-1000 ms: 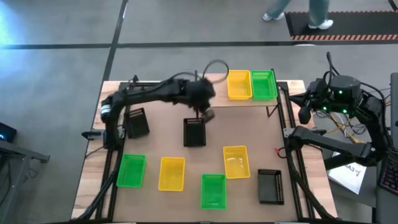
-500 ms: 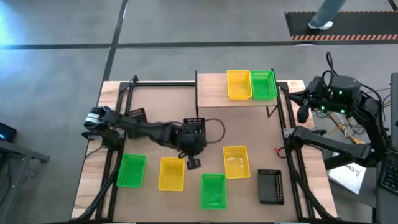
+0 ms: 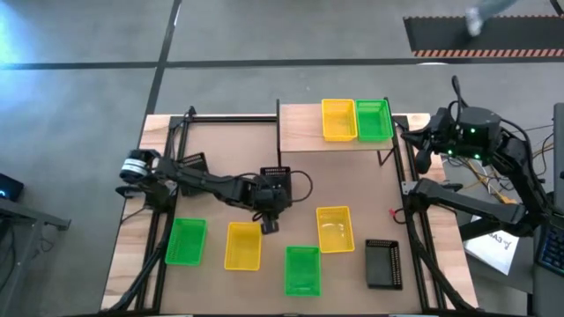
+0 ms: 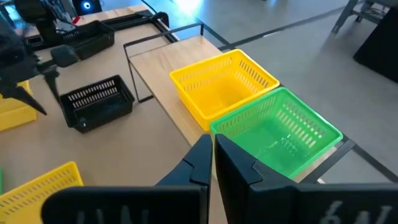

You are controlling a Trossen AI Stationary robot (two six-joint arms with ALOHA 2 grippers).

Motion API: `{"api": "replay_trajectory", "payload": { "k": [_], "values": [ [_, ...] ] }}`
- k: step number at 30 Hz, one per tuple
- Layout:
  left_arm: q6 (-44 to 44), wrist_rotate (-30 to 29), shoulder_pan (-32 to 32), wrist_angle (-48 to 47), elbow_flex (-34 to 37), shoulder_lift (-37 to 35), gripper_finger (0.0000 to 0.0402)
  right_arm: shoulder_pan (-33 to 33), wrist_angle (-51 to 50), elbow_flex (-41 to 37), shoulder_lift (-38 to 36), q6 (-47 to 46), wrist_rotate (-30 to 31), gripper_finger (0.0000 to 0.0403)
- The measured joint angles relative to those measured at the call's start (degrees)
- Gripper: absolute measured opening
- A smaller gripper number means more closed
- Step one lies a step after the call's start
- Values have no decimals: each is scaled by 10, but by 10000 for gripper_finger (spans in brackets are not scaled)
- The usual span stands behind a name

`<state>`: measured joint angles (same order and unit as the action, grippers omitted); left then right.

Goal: Stack baskets on shelf by color
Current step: Put the top right black bin on the shelf

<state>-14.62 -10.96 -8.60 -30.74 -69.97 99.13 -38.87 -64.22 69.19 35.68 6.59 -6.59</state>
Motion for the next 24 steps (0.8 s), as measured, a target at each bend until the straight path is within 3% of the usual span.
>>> {"api": "replay_trajectory", "payload": {
  "k": [5, 18, 24],
  "values": [
    [-1, -2, -1, 0, 24, 5, 146, 0, 1, -1, 0, -6, 1, 11],
    [-30, -43, 0, 40, 40, 6, 36, 0, 4, -1, 0, -30, 2, 11],
    [-30, -59, 0, 96, 64, 6, 19, 0, 5, -1, 0, -42, 5, 11]
  ]
}}
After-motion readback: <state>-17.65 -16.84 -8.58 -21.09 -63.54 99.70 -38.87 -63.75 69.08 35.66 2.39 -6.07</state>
